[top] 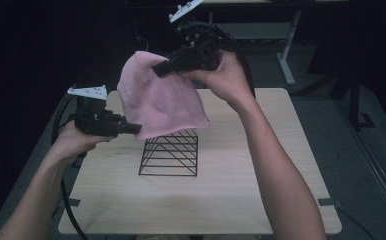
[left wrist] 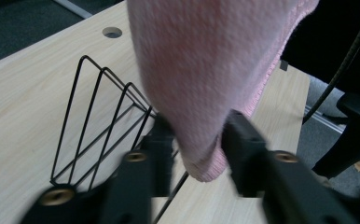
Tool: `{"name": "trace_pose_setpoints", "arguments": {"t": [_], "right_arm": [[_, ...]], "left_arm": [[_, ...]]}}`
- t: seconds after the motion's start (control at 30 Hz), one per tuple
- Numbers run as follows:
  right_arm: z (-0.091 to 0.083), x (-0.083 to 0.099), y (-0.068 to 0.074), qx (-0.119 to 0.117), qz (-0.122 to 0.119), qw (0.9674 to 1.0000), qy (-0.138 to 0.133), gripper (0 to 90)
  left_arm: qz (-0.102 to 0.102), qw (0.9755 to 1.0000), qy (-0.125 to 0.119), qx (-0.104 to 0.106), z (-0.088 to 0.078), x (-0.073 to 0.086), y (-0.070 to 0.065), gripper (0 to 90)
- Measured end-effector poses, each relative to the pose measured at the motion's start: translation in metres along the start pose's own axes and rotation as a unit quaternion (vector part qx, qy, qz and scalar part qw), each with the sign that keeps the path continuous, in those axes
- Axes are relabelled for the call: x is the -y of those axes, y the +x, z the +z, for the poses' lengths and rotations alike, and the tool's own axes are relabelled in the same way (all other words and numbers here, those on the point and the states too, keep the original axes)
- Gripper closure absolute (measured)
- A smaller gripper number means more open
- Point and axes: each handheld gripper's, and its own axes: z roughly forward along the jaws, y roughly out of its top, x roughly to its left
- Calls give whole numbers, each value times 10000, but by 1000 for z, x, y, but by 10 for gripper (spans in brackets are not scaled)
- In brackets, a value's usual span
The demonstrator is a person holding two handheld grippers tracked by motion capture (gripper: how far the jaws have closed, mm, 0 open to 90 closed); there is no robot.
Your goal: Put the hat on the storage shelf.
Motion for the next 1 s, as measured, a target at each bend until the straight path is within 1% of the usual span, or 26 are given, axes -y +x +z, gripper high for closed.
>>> {"name": "trace_pose_setpoints", "arguments": {"t": [0.07, 0.1, 0.17, 0.2, 0.23, 0.27, 0.3, 0.33, 0.37, 0.4, 0.43, 0.47, 0.5, 0.57, 0.6, 0.63, 0.67, 0.73, 0.77, 0.8, 0.87, 0.93, 1.0], "right_arm": [[1, 0, 0, -2, -9, 10000, -4, 778], [2, 0, 1, -16, -2, 10000, 2, 778], [6, 2, 0, -44, -33, 10000, -9, 778], [6, 2, 0, -44, -33, 10000, -9, 778], [9, 5, -1, -69, 9, 10000, -13, 778], [9, 5, -1, -69, 9, 10000, -13, 778], [12, 9, -4, -84, 51, 10000, 6, 777], [12, 9, -4, -84, 51, 10000, 6, 777], [16, 14, -7, -104, 105, 9999, 19, 777], [17, 16, -10, -94, 79, 9999, 31, 777], [18, 19, -12, -112, 145, 9998, 25, 777], [18, 19, -12, -112, 145, 9998, 25, 777], [19, 21, -15, -101, 152, 9998, 23, 777], [21, 30, -21, -129, 285, 9995, 22, 777], [21, 30, -21, -129, 285, 9995, 22, 777], [21, 36, -27, -155, 312, 9994, -3, 777], [21, 36, -27, -155, 312, 9994, -3, 777], [19, 45, -32, -193, 425, 9989, -65, 776], [18, 48, -33, -214, 464, 9987, -71, 777], [18, 48, -33, -214, 464, 9987, -71, 777], [16, 54, -35, -222, 479, 9985, -109, 776], [14, 62, -36, -256, 512, 9983, -146, 776], [14, 67, -37, -273, 521, 9982, -120, 776]], "left_arm": [[38, 10000, 13, 16, 0, 1, 0, 785], [74, 10000, 32, 0, 0, 1, 0, 785], [91, 9999, 100, -36, -1, 2, 1, 827], [89, 9999, 134, -37, -1, 4, 1, 827], [36, 9998, 188, -56, 0, 6, 3, 830], [36, 9998, 188, -56, 0, 6, 3, 832], [20, 9997, 237, -55, 1, 9, 4, 833], [20, 9997, 237, -55, 1, 9, 4, 833], [-1, 9996, 251, -113, 3, 12, 6, 833], [-1, 9996, 251, -113, 3, 12, 6, 833], [-28, 9995, 273, -127, 7, 14, 10, 833], [-28, 9995, 273, -127, 7, 14, 10, 834], [-67, 9994, 296, -134, 9, 14, 11, 834], [-32, 9990, 385, -205, 15, 14, 13, 834], [-32, 9990, 385, -205, 15, 14, 13, 834], [28, 9987, 445, -228, 21, 13, 12, 834], [28, 9987, 445, -228, 21, 13, 12, 833], [56, 9986, 485, -224, 25, 12, 12, 833], [95, 9984, 504, -250, 27, 11, 11, 833], [121, 9982, 521, -262, 28, 11, 11, 833], [145, 9980, 538, -308, 31, 12, 10, 833], [145, 9978, 580, -302, 34, 14, 10, 833], [83, 9976, 623, -306, 36, 16, 11, 832]]}}
